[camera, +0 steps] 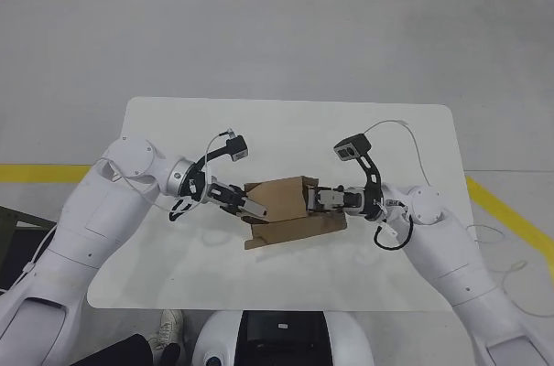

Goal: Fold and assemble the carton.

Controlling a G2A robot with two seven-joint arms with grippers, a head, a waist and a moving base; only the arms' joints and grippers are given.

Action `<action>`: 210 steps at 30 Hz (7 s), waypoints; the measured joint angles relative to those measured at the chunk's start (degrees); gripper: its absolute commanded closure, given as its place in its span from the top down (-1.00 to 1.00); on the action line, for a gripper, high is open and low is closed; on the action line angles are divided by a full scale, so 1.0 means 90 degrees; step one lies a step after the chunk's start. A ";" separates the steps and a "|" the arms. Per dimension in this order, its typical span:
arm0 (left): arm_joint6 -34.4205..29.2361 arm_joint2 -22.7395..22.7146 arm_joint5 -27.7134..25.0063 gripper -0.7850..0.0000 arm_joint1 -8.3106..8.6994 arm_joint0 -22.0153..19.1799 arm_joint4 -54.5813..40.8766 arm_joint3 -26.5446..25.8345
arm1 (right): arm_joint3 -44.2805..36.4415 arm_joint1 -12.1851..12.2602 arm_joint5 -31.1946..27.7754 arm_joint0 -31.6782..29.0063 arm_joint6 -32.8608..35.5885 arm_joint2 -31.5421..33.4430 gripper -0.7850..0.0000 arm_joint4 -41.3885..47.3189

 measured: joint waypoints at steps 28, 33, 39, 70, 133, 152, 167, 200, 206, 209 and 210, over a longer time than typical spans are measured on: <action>0.0000 0.0113 -0.0044 -1.00 0.0010 -0.0037 -0.0070 -0.0035 | 0.0070 -0.0124 0.0470 0.0355 -0.0254 -0.0196 -0.36 -0.1613; 0.0000 0.0113 -0.0042 -1.00 0.0034 -0.0029 -0.0072 -0.0068 | 0.0141 -0.0137 0.0447 0.0324 -0.0265 -0.0163 -0.55 -0.1542; 0.0000 0.0113 -0.0044 -1.00 0.0062 -0.0011 -0.0067 -0.0142 | 0.0201 -0.0139 0.0468 0.0295 -0.0196 -0.0103 -1.00 -0.1462; 0.0000 -0.0408 -0.0186 1.00 0.0220 0.0236 -0.0713 -0.0506 | -0.0401 -0.0052 0.1071 0.0006 -0.0803 0.0160 -1.00 -0.2611; 0.0346 -0.0792 -0.0055 1.00 -0.0052 0.0327 -0.0624 -0.0077 | -0.1343 0.0042 0.1324 -0.0449 -0.0886 0.0577 -1.00 -0.2458; 0.0263 -0.0994 0.0110 1.00 -0.0039 0.0441 -0.0580 -0.0276 | -0.1043 -0.0117 0.1239 -0.0180 -0.0651 0.0026 -1.00 -0.2229; 0.0340 -0.1315 0.0160 1.00 0.0041 0.0631 -0.0369 -0.0685 | -0.1217 -0.0003 0.1417 -0.0353 -0.1199 0.0579 -1.00 -0.2610; 0.0090 -0.0976 0.0277 1.00 -0.0067 0.0645 -0.0460 -0.1046 | -0.1560 0.0008 0.1464 -0.0475 -0.2520 0.0977 -1.00 -0.3203; 0.0065 -0.0893 0.0278 1.00 -0.0105 0.0580 -0.0494 -0.0944 | -0.1632 -0.0036 0.1433 -0.0476 -0.2642 0.0851 -1.00 -0.3140; 0.0057 -0.0869 0.0290 1.00 -0.0119 0.0561 -0.0498 -0.0905 | -0.1679 -0.0057 0.1436 -0.0516 -0.2704 0.0774 -1.00 -0.3131; 0.0057 -0.0863 0.0293 1.00 -0.0122 0.0557 -0.0501 -0.0897 | -0.1693 -0.0062 0.1438 -0.0528 -0.2721 0.0757 -1.00 -0.3131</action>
